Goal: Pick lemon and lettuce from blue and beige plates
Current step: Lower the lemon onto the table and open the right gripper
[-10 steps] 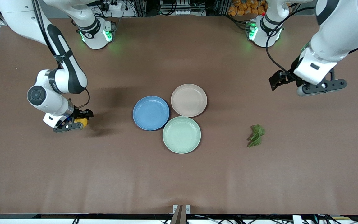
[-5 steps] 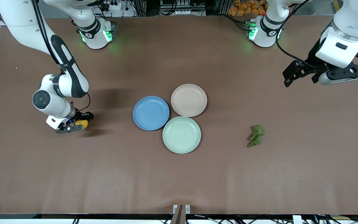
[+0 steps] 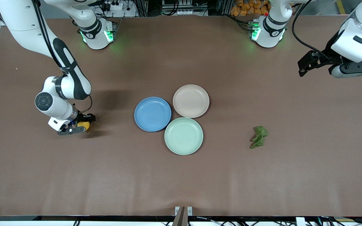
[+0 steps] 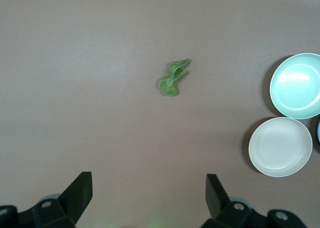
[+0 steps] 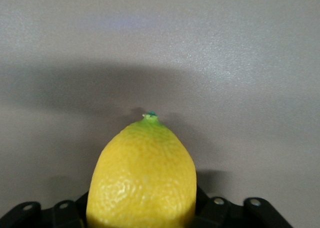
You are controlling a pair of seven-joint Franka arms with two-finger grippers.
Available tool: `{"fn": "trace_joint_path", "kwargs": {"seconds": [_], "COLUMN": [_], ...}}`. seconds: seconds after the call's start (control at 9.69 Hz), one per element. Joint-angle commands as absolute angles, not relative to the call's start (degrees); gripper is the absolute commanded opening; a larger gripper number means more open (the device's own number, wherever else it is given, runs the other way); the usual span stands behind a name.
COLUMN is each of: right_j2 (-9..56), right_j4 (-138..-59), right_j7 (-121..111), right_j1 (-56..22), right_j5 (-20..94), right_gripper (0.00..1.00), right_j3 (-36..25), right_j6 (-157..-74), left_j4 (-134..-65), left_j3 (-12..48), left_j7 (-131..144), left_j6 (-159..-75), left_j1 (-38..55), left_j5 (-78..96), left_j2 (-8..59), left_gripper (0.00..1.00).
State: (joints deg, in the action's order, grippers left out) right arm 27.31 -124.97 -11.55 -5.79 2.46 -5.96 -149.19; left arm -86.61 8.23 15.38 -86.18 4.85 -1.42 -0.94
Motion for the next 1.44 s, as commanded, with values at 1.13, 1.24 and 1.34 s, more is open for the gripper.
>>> {"fn": "trace_joint_path", "kwargs": {"seconds": [1.13, 1.24, 1.34], "right_j2": [25.85, 24.71, 23.31], "right_j4": [-111.63, -111.45, -111.45], "right_j7": [-10.99, -10.81, -10.9], "right_j1": [-4.92, -4.83, -4.83], "right_j5": [6.86, 6.77, 6.68], "right_gripper": [1.0, 1.0, 1.0], "right_j3": [-5.45, -5.62, -5.89], "right_j6": [-128.96, -128.67, -128.67], "left_j4": [-86.57, -86.49, -86.22], "left_j3": [7.73, 7.82, 7.82], "left_j7": [13.71, 13.71, 13.62], "left_j6": [-84.02, -84.02, -84.02], "left_j1": [0.17, 0.18, 0.09], "left_j5": [1.05, 1.05, 1.05], "left_j2": [1.23, 1.67, 1.67], "left_gripper": [1.0, 1.0, 1.0]}}
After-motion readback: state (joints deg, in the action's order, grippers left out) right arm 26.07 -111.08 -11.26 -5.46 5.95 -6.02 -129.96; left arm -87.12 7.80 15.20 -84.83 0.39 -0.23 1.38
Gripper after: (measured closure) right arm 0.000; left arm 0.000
